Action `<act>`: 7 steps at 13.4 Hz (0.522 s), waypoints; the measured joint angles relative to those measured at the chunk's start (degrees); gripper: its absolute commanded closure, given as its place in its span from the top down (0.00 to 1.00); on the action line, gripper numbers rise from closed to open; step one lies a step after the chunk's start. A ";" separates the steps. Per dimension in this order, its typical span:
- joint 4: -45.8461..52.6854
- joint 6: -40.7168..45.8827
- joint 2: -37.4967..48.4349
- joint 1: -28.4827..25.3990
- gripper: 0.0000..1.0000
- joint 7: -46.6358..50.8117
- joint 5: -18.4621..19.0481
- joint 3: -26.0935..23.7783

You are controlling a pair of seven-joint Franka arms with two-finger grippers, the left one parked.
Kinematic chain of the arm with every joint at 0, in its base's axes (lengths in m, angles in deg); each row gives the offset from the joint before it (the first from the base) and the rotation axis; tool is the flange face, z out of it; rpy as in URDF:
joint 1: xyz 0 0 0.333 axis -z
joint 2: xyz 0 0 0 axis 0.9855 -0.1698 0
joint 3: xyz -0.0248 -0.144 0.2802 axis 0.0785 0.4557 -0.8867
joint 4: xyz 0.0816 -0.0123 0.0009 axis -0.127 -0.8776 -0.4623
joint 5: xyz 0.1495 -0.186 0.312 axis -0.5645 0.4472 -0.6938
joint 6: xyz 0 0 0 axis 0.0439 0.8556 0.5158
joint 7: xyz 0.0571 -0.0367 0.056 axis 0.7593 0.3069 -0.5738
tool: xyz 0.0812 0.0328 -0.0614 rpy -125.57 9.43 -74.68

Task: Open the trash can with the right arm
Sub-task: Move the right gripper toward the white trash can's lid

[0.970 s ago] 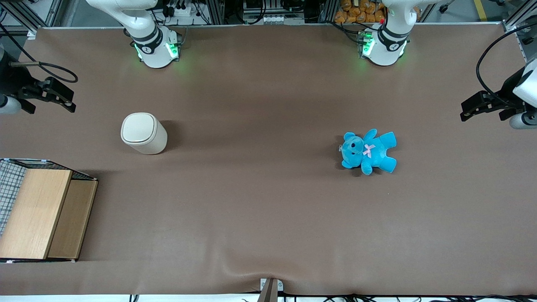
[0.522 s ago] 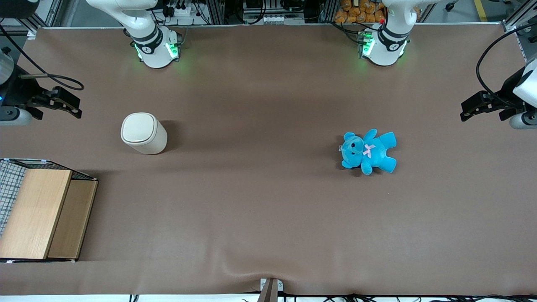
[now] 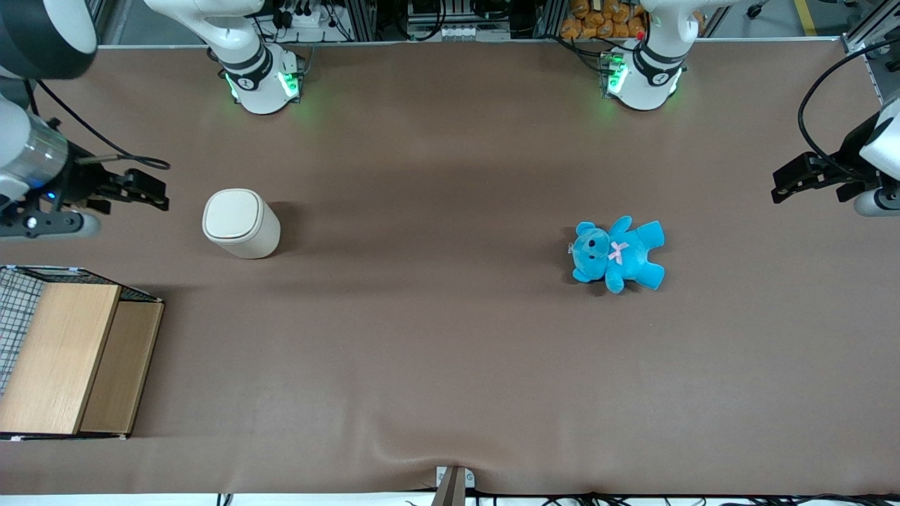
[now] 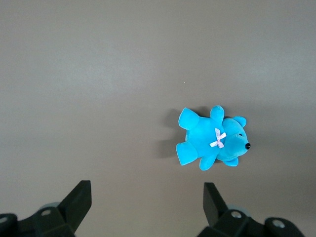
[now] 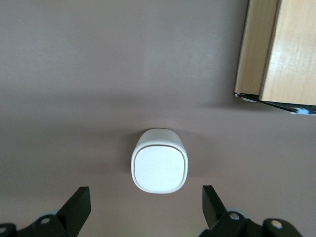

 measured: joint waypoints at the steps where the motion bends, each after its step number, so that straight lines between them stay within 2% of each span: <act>1: -2.08 -2.03 -0.09 0.00 0.94 0.00 -0.07 0.01; 2: -4.30 -3.98 -0.18 0.00 0.91 0.00 -0.12 0.01; 7: -12.95 -8.66 -0.28 -0.11 0.40 0.37 -0.71 -0.06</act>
